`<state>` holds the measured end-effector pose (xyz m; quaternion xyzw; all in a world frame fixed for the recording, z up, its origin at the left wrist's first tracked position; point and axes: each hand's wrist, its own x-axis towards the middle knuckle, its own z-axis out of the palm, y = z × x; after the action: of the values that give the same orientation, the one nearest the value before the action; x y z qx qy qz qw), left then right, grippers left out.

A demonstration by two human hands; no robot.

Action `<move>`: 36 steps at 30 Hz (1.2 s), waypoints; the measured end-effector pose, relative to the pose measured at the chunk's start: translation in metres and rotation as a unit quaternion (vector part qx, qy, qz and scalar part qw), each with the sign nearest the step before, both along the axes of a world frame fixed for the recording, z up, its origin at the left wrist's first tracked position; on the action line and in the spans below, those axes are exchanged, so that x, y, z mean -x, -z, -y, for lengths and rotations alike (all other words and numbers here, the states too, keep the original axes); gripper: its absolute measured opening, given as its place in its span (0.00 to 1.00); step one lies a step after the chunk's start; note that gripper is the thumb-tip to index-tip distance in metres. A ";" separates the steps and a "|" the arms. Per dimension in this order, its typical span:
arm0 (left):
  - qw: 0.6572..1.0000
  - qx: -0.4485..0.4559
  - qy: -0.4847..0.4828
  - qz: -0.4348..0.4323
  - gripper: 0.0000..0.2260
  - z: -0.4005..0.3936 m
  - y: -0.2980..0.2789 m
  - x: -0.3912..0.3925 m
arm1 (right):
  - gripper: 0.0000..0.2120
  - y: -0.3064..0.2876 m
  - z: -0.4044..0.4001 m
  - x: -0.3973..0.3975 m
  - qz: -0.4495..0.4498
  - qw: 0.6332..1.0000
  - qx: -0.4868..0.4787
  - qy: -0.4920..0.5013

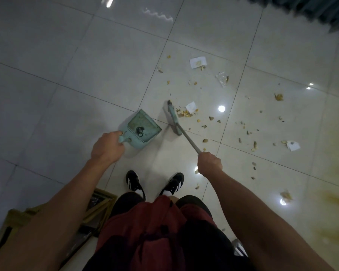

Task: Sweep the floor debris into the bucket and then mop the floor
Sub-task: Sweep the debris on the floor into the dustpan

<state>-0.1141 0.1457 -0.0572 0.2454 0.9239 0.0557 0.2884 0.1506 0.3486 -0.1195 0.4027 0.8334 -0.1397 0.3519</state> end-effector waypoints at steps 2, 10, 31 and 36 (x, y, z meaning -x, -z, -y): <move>1.000 -0.005 -0.001 -0.006 0.21 -0.005 -0.002 0.007 | 0.13 -0.002 -0.007 0.007 -0.008 1.000 0.000 0.008; 1.000 -0.011 -0.011 -0.020 0.24 -0.018 -0.006 0.053 | 0.12 0.003 -0.029 0.063 -0.037 0.998 0.031 0.037; 1.000 -0.008 -0.012 -0.016 0.15 -0.071 -0.005 0.325 | 0.05 0.012 -0.095 0.370 -0.107 0.933 0.153 0.308; 1.000 0.012 0.012 -0.021 0.17 -0.106 0.003 0.375 | 0.06 0.027 -0.127 0.410 -0.118 0.923 0.162 0.328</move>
<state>-0.4890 0.2512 -0.0601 0.2537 0.9275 0.0360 0.2721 -0.2593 0.4753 -0.1460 0.5712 0.6563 -0.4272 0.2459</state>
